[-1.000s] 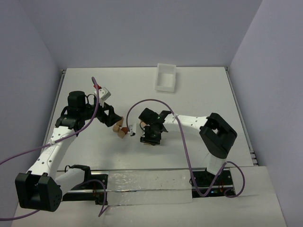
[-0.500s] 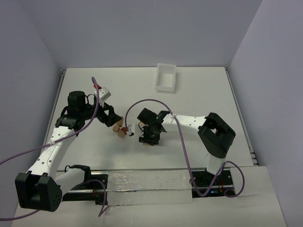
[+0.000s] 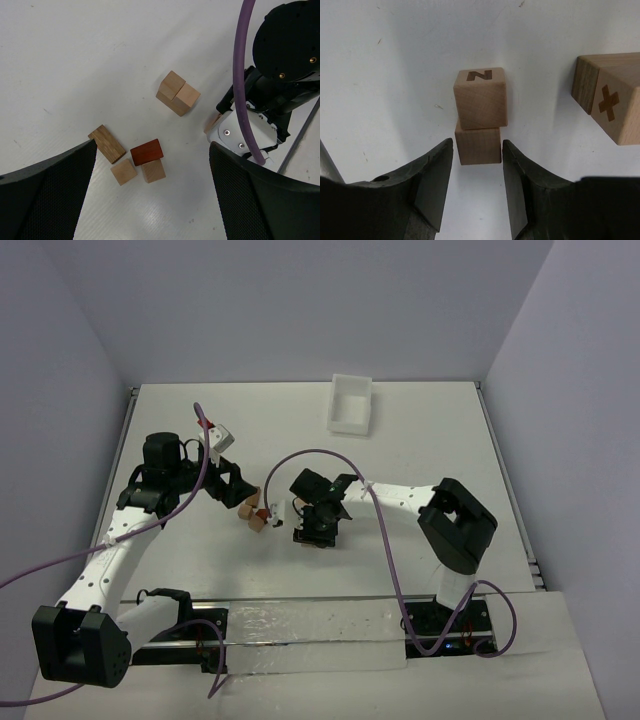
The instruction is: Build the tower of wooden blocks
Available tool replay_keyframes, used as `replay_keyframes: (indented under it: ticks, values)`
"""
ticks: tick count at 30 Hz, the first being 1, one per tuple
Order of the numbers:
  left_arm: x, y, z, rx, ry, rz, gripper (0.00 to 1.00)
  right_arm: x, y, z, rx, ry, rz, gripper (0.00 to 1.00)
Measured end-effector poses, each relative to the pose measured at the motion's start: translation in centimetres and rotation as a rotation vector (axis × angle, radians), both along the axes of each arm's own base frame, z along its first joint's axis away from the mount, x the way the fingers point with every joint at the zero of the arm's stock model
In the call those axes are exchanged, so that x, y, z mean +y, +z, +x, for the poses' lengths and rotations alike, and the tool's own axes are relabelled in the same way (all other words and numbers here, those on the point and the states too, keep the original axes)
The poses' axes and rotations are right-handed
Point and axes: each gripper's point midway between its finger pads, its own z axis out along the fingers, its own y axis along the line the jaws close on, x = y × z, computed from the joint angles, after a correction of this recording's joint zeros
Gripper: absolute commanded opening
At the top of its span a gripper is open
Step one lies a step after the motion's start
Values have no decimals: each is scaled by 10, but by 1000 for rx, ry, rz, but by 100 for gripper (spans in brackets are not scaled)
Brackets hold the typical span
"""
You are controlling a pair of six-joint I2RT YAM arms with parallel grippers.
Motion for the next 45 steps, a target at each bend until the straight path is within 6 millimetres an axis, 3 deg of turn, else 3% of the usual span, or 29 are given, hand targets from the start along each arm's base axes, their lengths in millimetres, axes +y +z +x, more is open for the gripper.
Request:
replay_keyframes:
  ticks: [11,14,16,20,23,30,33,37,45]
  values:
    - [0,-1,0,3,0,1,99,0,0,1,-1,-19,-2,72]
    - [0,-2,-1,4,0,1,99,2,2,2,0,-30,4,83]
    - [0,-2,-1,4,0,1,99,4,5,3,0,-41,10,99]
    - [0,-2,0,5,3,2,99,9,17,5,-5,-93,36,100]
    - [2,-2,1,0,12,8,99,10,42,8,-44,-143,82,100]
    - [9,2,4,-20,57,21,99,-5,140,22,-243,-312,285,100]
    - [15,4,7,-15,96,18,99,-14,164,29,-292,-431,331,100]
    - [23,6,10,-13,151,17,99,-21,163,34,-277,-586,323,100]
    - [42,9,19,-16,263,28,99,-29,121,21,-88,-983,166,100]
